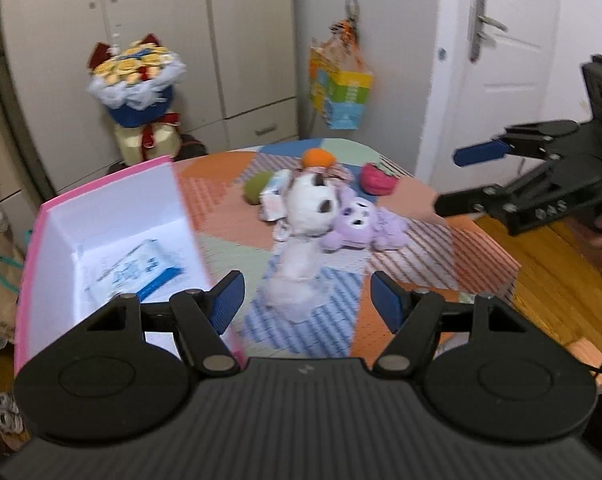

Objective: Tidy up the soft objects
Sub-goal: 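Grasp the white mesh bath puff with the left gripper while the right gripper grasps the strawberry plush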

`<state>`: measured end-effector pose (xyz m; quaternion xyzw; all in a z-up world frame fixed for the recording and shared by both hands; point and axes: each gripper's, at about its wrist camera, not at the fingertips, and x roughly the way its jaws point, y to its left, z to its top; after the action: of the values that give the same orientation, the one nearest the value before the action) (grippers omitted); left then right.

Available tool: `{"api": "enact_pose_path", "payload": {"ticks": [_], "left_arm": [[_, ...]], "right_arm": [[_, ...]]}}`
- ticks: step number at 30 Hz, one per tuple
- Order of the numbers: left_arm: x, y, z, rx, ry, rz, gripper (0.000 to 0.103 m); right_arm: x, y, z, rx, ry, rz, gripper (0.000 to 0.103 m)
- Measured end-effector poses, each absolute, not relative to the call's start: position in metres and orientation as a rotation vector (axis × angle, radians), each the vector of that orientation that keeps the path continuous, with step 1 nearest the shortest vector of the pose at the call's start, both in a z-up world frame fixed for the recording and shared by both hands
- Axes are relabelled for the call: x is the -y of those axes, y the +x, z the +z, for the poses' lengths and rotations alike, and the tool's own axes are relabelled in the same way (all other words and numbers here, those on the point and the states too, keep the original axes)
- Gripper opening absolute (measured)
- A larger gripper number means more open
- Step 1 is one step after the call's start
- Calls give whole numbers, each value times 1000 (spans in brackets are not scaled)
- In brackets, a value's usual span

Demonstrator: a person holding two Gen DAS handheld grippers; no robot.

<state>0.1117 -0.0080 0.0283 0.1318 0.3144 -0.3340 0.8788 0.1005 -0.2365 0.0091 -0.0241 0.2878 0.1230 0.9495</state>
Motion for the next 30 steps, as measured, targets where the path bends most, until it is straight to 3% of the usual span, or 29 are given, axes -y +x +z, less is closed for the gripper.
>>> {"api": "enact_pose_path", "payload": {"ticks": [11,30], "left_arm": [[68,128,-7,-601,421,-607,69],[106,173,-81,-712,470,-484,69]], "right_arm": [[275,134,-30,-551,-63,200,85],[332,215,-92,-568,49,99,85]]}}
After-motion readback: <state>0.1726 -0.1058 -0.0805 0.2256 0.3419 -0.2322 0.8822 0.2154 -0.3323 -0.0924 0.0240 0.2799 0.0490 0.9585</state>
